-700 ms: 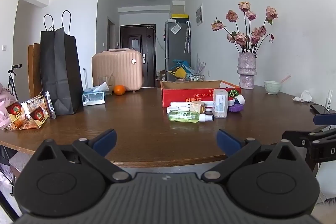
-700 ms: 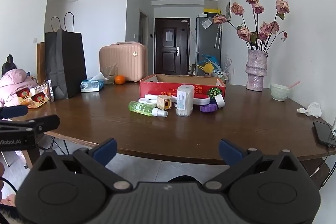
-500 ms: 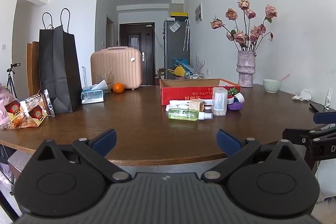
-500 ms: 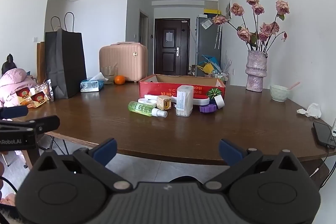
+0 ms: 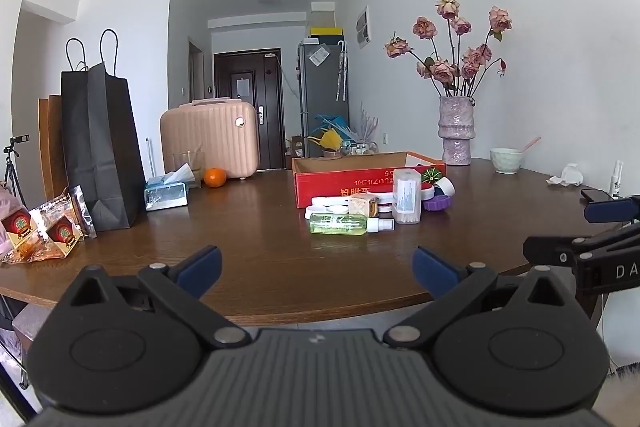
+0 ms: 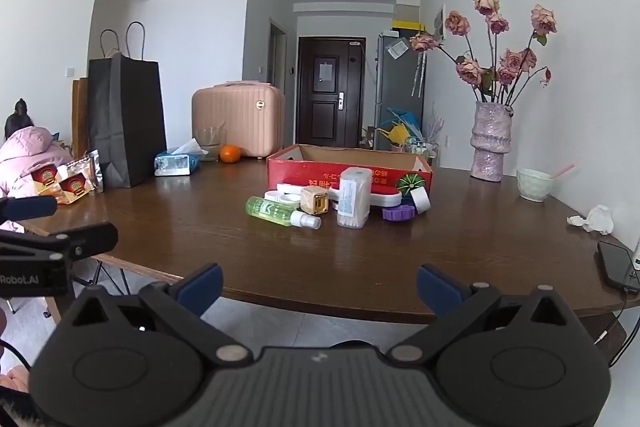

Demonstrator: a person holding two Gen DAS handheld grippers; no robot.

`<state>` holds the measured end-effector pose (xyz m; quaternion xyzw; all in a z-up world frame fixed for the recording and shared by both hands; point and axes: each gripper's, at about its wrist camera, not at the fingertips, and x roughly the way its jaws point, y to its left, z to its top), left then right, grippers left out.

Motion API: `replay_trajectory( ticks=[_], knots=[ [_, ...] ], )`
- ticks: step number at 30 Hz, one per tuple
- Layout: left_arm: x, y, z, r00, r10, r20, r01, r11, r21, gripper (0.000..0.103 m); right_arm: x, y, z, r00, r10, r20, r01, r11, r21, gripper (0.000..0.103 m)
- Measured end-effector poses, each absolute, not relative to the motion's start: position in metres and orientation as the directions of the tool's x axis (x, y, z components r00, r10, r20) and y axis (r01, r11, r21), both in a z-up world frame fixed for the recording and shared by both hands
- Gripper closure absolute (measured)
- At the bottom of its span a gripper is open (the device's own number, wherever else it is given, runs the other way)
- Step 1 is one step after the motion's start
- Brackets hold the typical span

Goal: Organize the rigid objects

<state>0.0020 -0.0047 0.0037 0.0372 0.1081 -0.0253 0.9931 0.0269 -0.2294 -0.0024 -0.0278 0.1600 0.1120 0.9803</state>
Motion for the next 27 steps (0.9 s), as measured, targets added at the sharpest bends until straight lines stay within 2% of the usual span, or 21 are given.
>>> replay_trajectory(
  ticks=[27],
  knots=[
    [0.0005,-0.0030,0.0082,0.980,-0.036,-0.198,0.053,0.995,0.083,0.000,0.0290,-0.2321,-0.0003,0.929,0.202,-0.311,-0.218,0.976,-0.015,0.000]
  ],
)
